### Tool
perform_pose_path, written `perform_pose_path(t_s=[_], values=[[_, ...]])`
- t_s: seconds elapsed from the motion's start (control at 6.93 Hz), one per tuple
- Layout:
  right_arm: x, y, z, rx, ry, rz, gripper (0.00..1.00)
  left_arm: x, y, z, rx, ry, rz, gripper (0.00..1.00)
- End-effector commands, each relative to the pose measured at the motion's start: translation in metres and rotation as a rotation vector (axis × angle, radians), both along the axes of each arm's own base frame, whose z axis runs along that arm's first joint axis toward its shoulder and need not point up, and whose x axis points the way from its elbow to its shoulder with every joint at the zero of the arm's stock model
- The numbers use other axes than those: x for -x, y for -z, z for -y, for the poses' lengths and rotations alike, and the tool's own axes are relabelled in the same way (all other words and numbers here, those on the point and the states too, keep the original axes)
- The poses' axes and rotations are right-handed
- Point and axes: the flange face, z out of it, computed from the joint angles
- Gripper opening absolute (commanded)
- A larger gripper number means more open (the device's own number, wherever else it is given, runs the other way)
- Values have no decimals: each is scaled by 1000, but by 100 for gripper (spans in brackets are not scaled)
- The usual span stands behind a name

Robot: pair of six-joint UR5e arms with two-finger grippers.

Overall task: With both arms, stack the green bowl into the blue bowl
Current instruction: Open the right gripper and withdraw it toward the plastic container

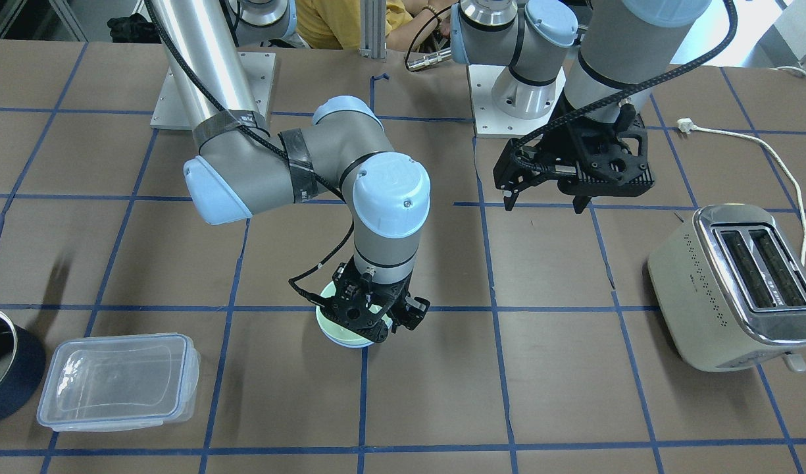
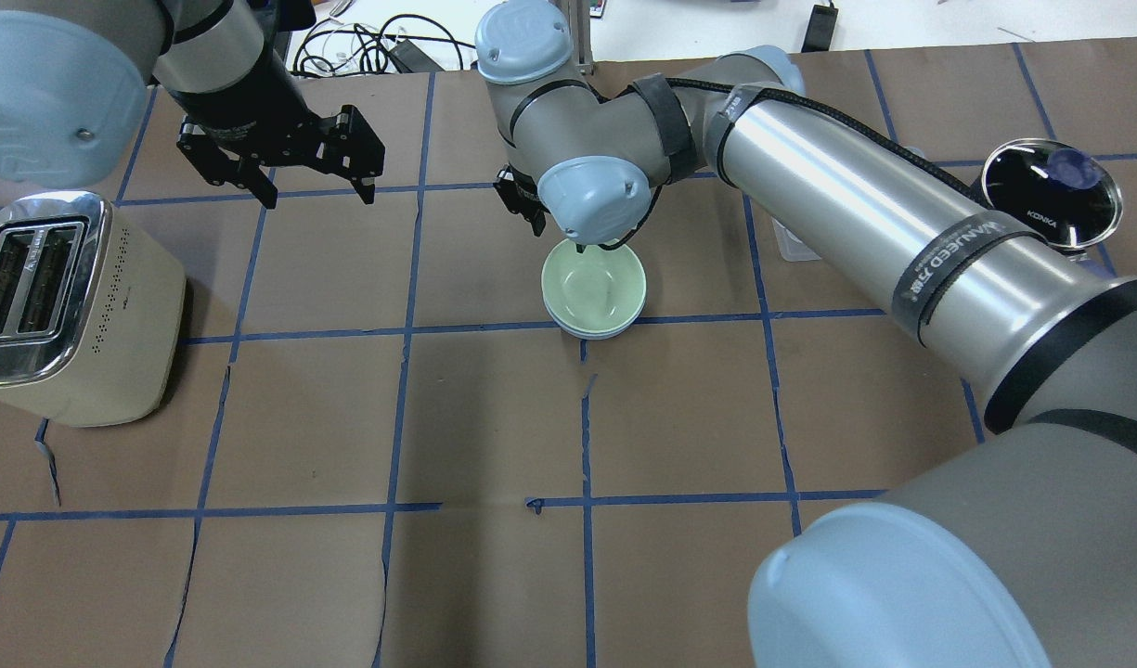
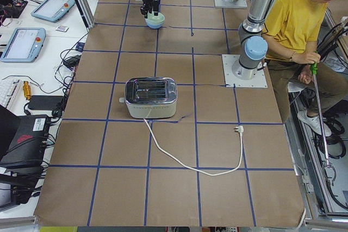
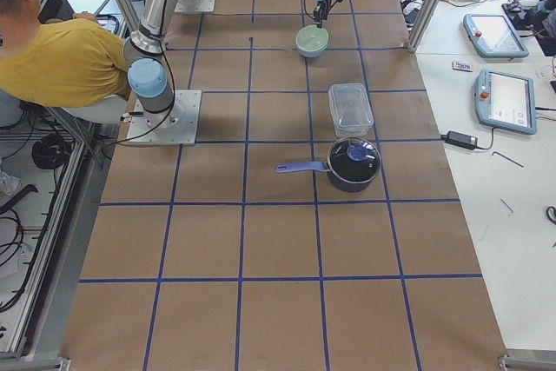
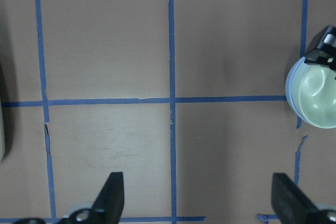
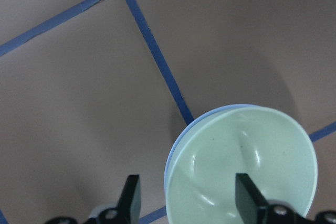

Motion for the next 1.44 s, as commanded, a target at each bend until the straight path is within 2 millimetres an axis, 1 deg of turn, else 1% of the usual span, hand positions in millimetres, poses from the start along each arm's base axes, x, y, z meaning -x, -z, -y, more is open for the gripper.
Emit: perform_pose_path(t_s=[0.0, 0.14, 0.29, 0.43, 0.58, 0.72, 0.87, 1.01, 1.15, 1.3], values=[[42, -39, 1, -25, -78, -10, 100, 0, 0, 0, 0, 0, 0, 100], [67, -71, -4, -34, -140, -17, 100, 0, 0, 0, 2, 0, 0, 100], [85, -88, -3, -19, -237, -35, 100, 0, 1, 1, -3, -16, 1, 100], [109, -100, 4, -12, -255, -32, 100, 0, 0, 1, -1, -20, 1, 100], [137, -114, 5, -6, -301, -33, 100, 0, 0, 1, 1, -20, 1, 100], [170, -122, -6, -46, -379, -43, 100, 0, 1, 1, -1, -22, 1, 100], [211, -129, -25, -57, -433, -48, 100, 0, 1, 0, -1, -22, 1, 100], [246, -129, -48, -63, -430, -53, 100, 0, 1, 1, 1, -22, 1, 100], [278, -140, -71, -55, -395, -61, 100, 0, 2, 1, -2, -22, 0, 100], [280, -151, -88, -36, -385, -54, 100, 0, 1, 1, -1, -22, 0, 100]])
